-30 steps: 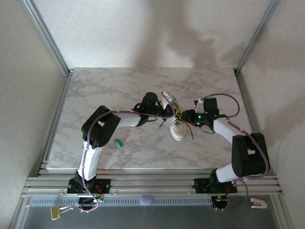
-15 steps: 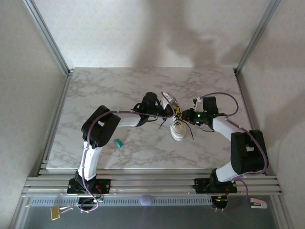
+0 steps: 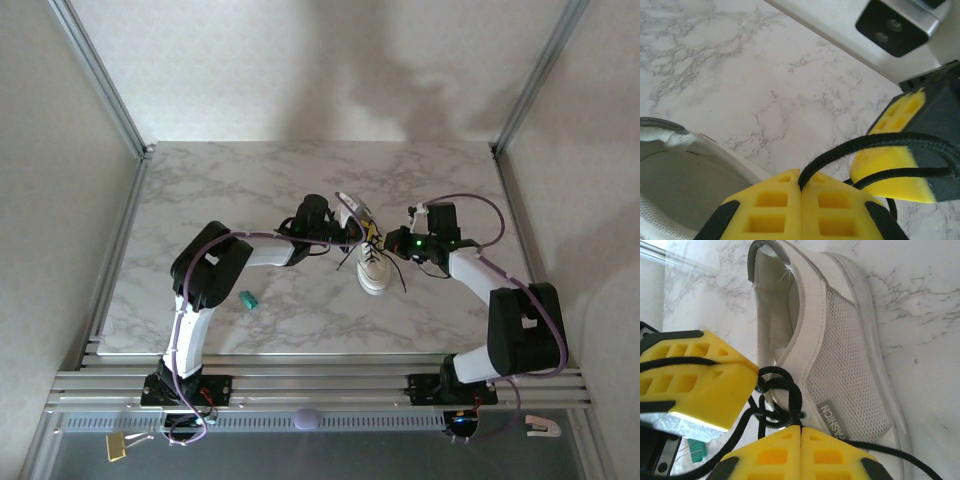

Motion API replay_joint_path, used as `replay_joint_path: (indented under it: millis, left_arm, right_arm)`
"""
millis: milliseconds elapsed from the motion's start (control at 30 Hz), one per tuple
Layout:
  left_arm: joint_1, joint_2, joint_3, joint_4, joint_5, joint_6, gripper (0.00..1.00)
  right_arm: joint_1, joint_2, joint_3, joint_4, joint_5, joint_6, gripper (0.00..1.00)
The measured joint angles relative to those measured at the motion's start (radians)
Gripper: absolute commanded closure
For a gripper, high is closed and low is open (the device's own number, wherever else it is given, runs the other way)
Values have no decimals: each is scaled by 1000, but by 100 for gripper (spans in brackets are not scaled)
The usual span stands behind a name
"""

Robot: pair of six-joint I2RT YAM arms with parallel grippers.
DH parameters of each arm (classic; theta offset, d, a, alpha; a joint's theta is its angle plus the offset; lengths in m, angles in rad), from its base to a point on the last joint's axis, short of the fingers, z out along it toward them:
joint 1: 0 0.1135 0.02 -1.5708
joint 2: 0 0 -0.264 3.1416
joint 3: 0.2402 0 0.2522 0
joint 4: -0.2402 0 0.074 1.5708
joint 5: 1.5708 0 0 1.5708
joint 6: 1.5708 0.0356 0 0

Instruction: Tie the shoes

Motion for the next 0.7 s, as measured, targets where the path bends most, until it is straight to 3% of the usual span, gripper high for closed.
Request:
replay_joint_path:
  millis: [700]
  left_arm:
    - [27,0,-53,92,-24,-106,100]
  right_arm:
    - [48,-71,-12,-226,251,12,100]
